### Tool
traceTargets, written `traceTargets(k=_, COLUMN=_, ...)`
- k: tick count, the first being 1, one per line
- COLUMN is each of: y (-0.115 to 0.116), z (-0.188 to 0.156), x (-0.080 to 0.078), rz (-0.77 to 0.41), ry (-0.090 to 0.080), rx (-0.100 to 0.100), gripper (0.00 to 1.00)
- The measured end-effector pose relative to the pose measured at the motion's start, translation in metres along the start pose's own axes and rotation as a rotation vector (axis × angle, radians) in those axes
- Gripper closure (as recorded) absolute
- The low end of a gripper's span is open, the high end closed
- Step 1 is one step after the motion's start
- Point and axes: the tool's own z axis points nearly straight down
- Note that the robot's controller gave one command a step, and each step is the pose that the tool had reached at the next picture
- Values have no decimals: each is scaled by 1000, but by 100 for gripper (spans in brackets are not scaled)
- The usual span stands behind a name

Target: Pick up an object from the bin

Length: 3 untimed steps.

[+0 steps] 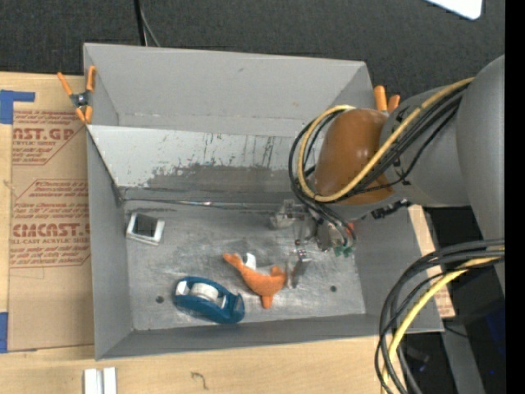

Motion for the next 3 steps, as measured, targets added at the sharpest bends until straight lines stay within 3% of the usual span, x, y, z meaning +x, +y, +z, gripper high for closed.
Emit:
traceTargets(k=1, y=67, z=10, x=24, rz=-241, ry=-9, rx=-1, gripper=100)
traceTargets(k=2, y=67, z=10, x=24, rz=-241, ry=-8, rx=-1, gripper=100)
traceTargets(k=3, y=90, z=-123, x=31, rz=-217, ry=-2, rx=0, gripper=100)
